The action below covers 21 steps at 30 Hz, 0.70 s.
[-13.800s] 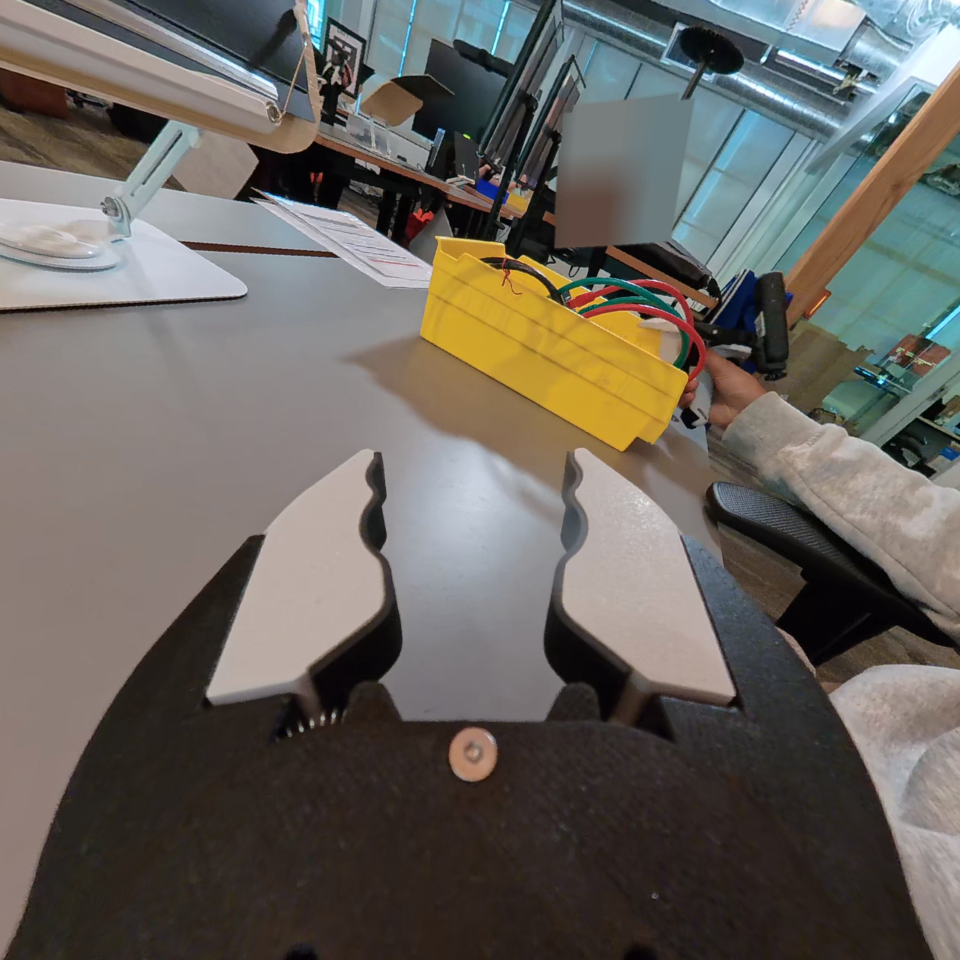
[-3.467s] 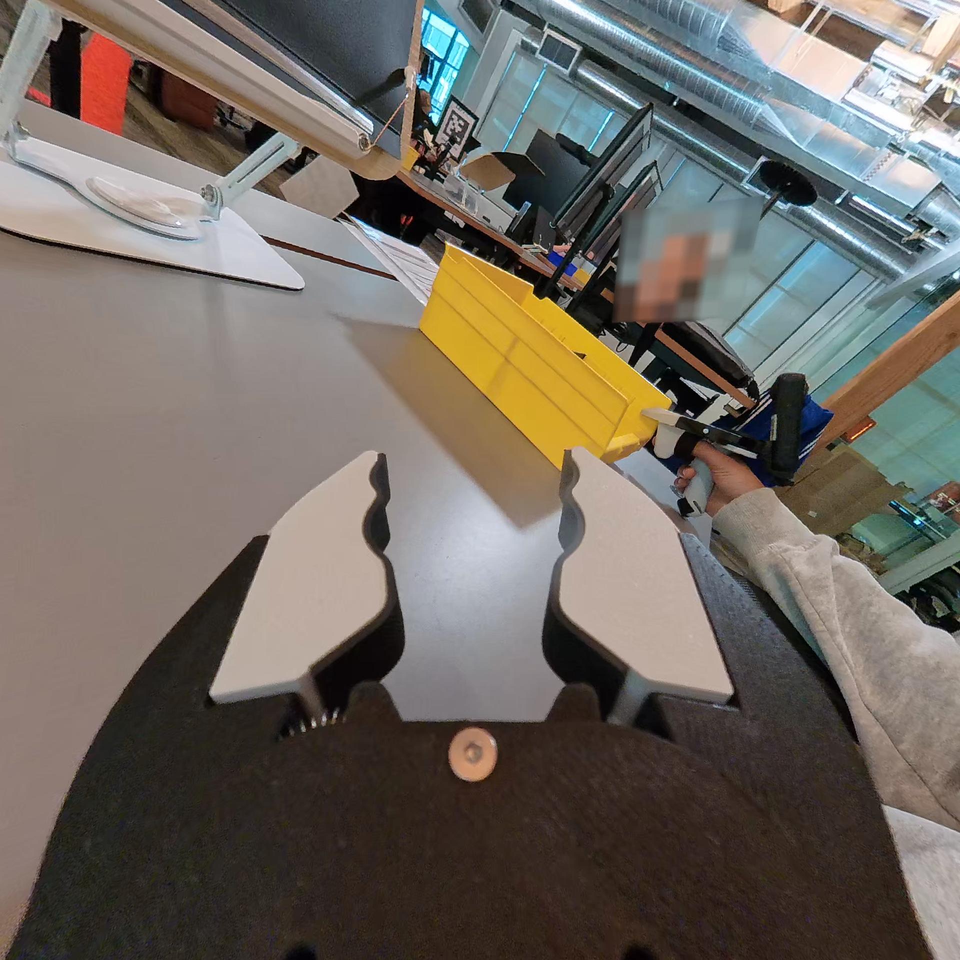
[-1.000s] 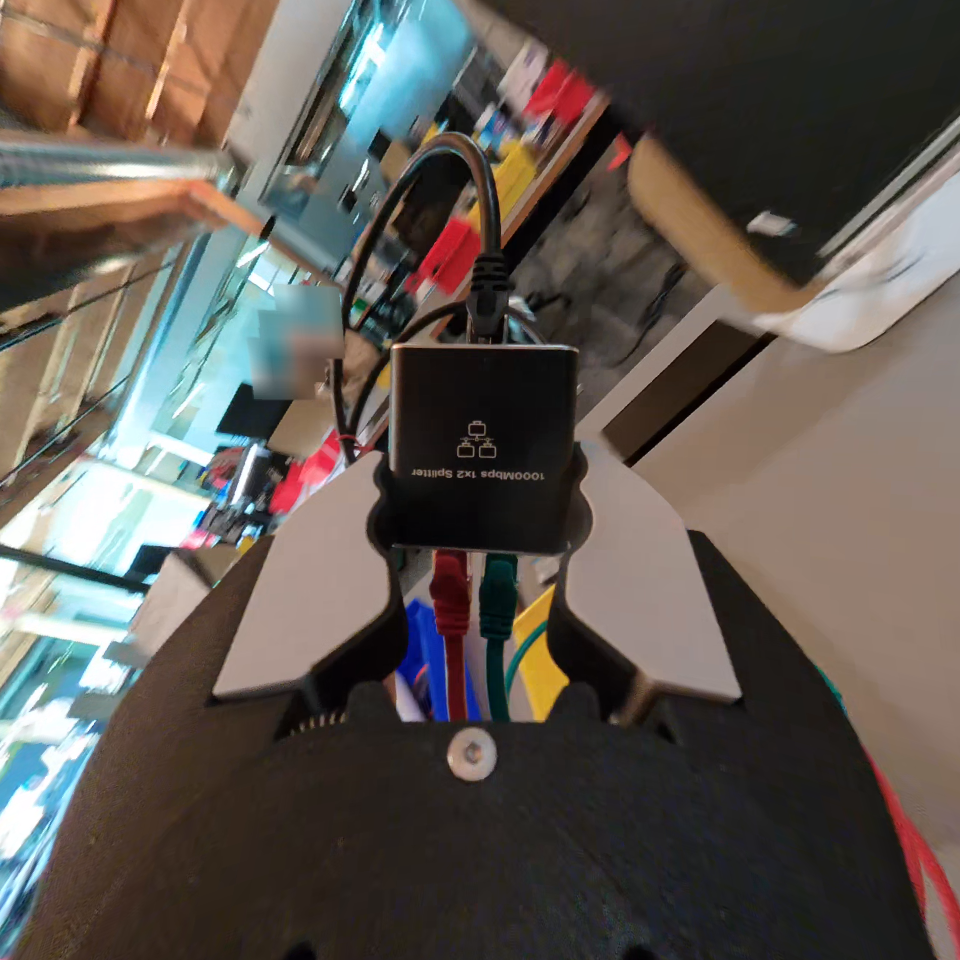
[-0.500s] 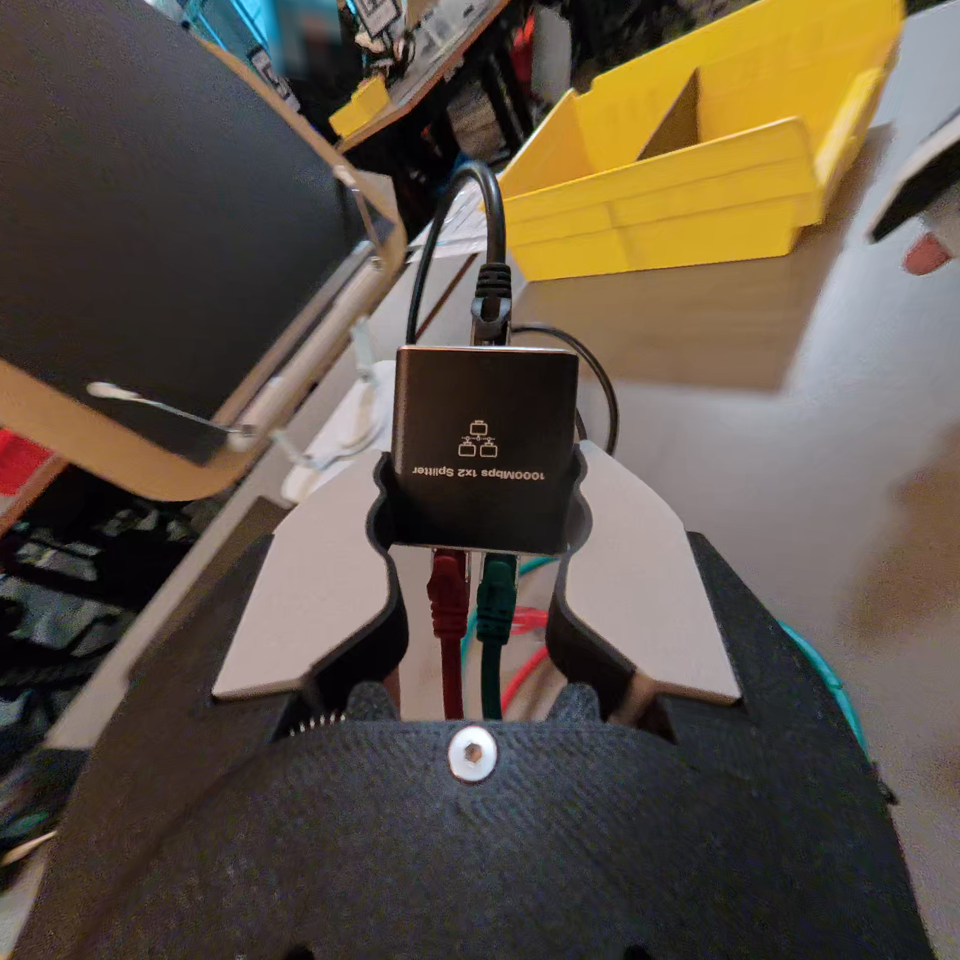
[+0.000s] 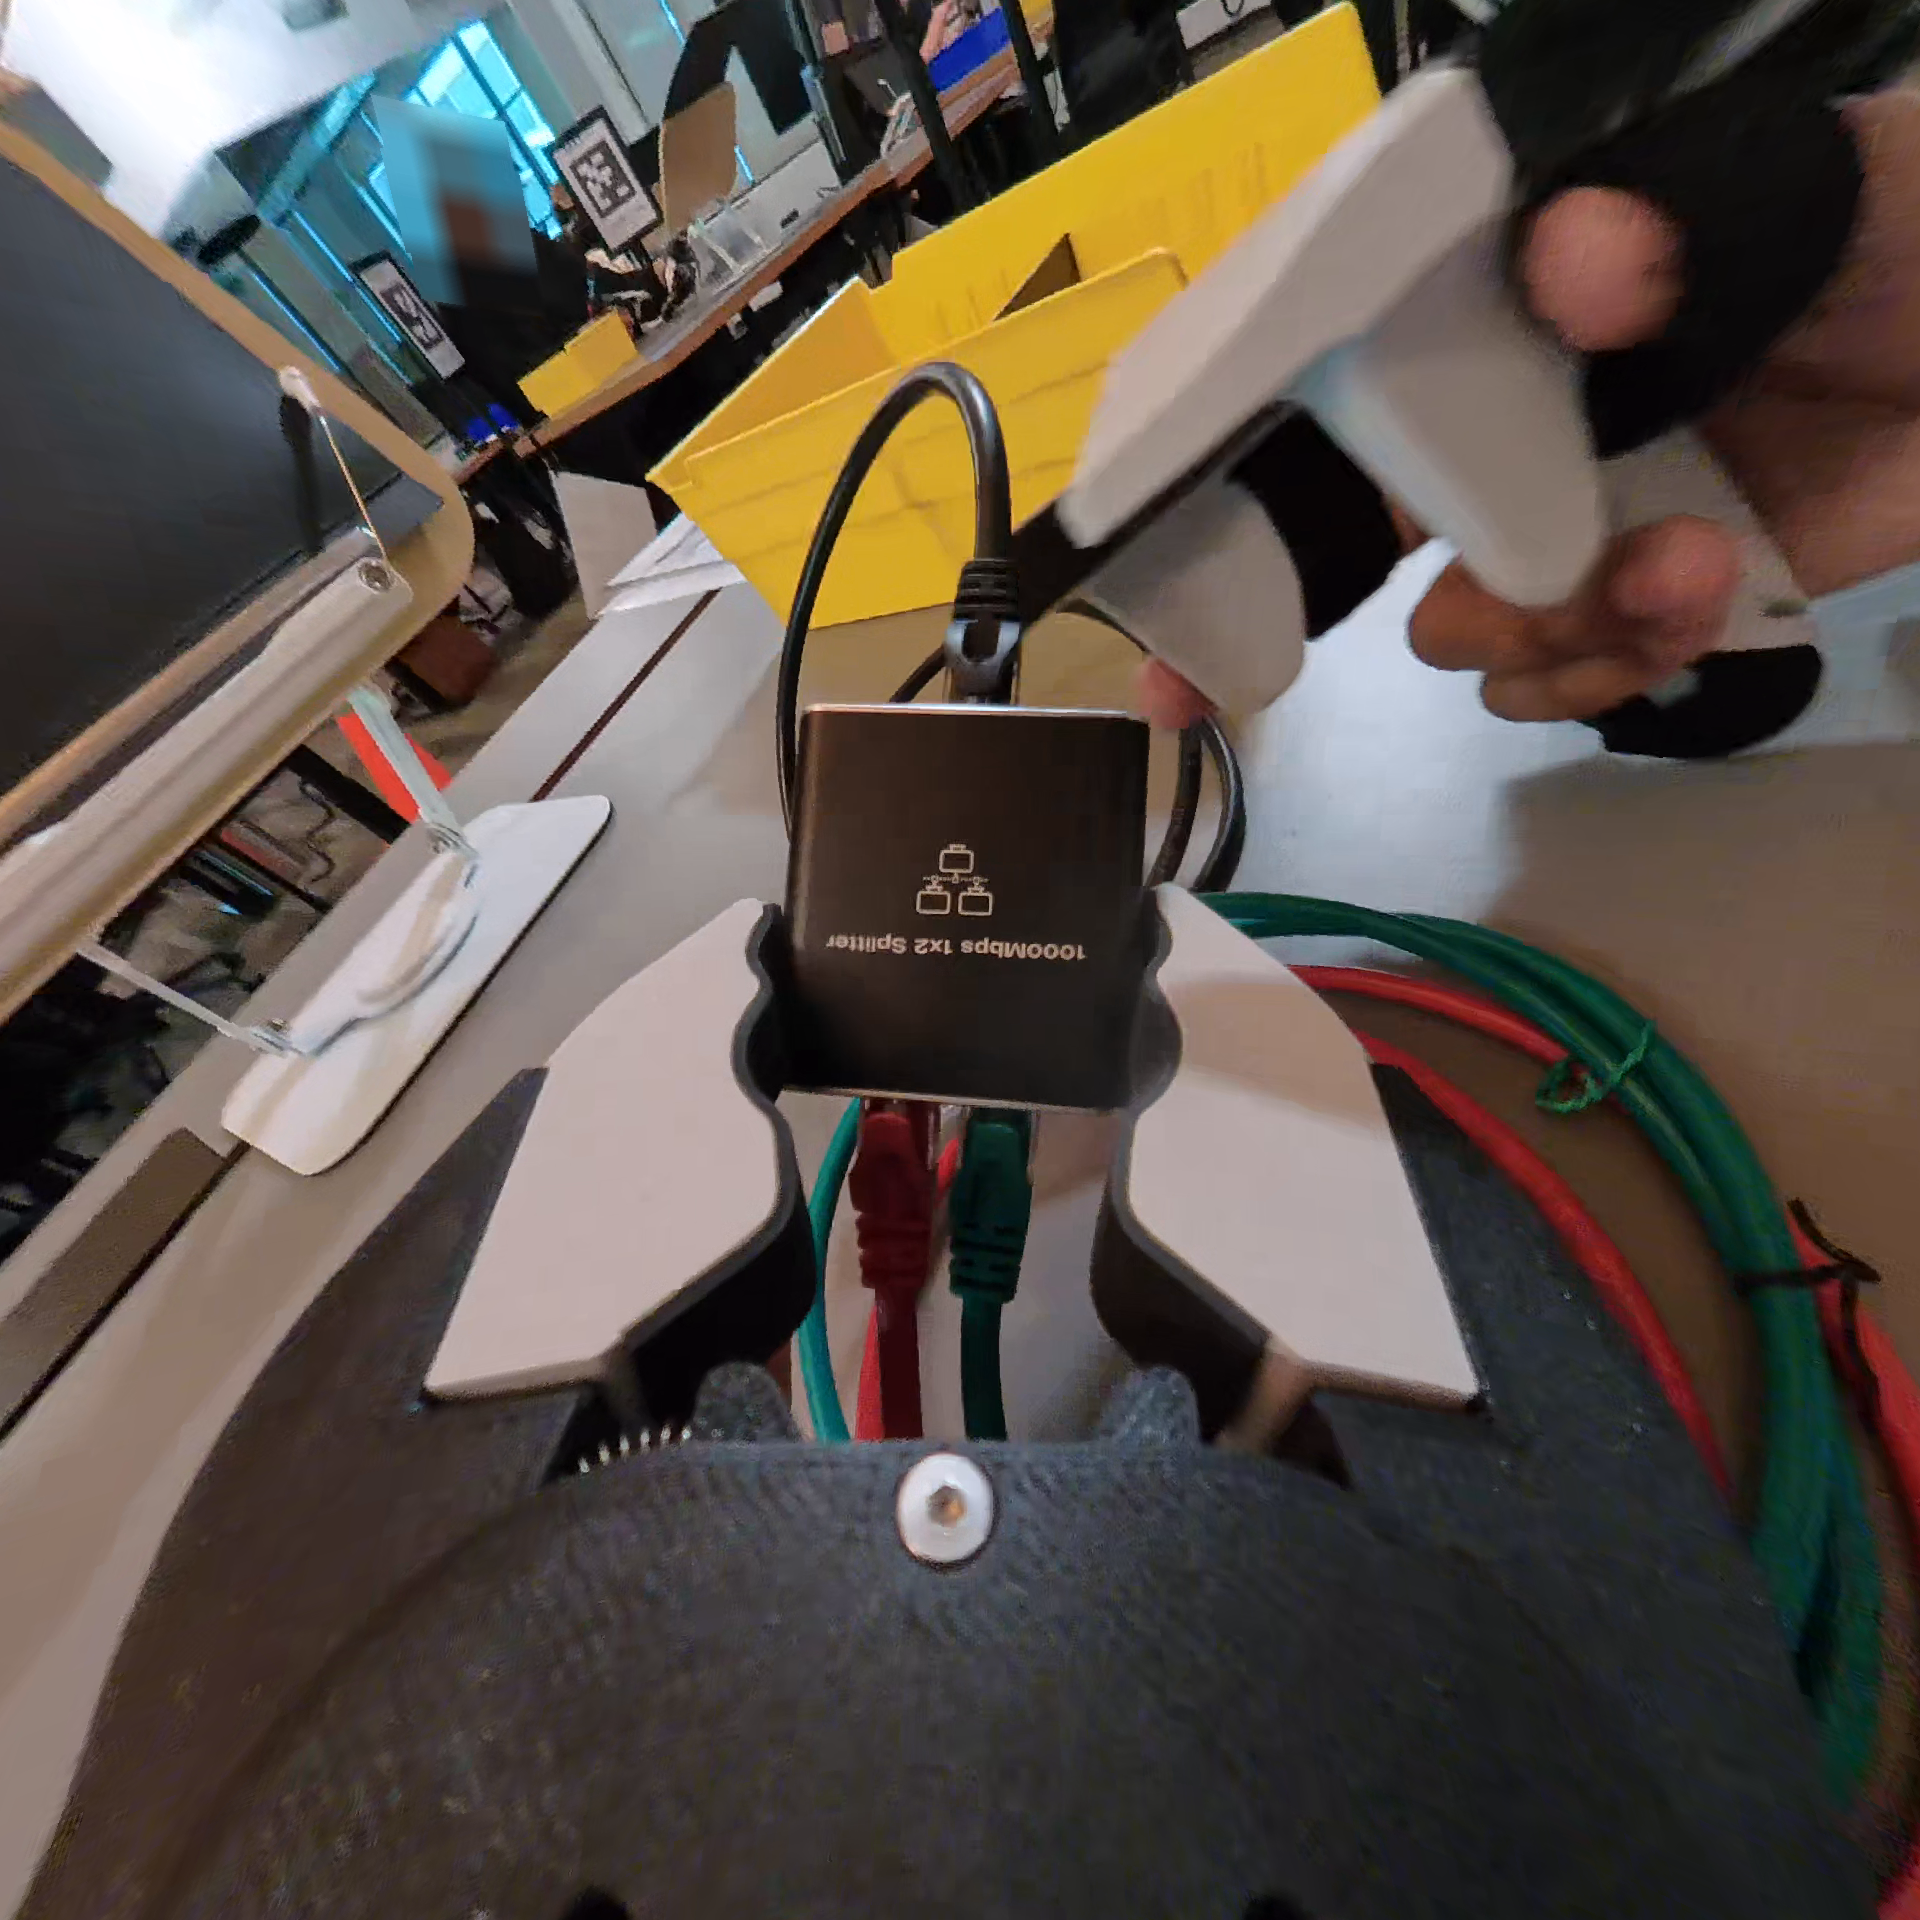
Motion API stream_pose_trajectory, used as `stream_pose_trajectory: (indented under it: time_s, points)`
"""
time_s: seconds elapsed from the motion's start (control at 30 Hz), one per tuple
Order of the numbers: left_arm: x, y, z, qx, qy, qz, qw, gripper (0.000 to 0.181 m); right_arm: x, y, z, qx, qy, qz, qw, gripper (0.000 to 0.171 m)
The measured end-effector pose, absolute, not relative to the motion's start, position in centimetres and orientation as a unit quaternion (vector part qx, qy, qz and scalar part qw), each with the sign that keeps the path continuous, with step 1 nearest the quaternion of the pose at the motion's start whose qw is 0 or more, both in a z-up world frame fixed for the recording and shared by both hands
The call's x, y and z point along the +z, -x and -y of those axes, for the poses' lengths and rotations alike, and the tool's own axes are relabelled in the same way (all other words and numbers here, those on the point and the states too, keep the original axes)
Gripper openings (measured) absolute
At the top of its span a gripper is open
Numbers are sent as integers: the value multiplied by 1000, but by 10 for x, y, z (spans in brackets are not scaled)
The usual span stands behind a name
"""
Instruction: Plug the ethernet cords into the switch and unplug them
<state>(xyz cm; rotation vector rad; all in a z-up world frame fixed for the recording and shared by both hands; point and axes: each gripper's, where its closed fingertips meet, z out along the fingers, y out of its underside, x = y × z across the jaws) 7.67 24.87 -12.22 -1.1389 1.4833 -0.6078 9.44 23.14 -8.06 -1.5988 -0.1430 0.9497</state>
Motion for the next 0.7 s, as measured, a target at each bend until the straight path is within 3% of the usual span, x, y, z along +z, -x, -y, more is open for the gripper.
stream_pose_trajectory:
  time_s: [0.17,0.23,0.33,0.5,0.7]
  points:
    - [-128,-78,-241,-222,458,-655,559,64,-94,-86,-232,379,719,130,567,21]
    - [-127,-77,-236,-232,452,-657,557,66,-96,-89,-229,361,727,139,568,19]
    - [-115,-74,-231,-305,467,-633,537,87,-93,-96,-225,377,720,125,569,17]
    - [-92,-62,-233,-462,492,-562,478,106,-83,-93,-216,410,695,128,577,15]
    - [-95,-55,-214,-594,496,-548,318,96,-60,-65,-192,354,634,251,640,14]
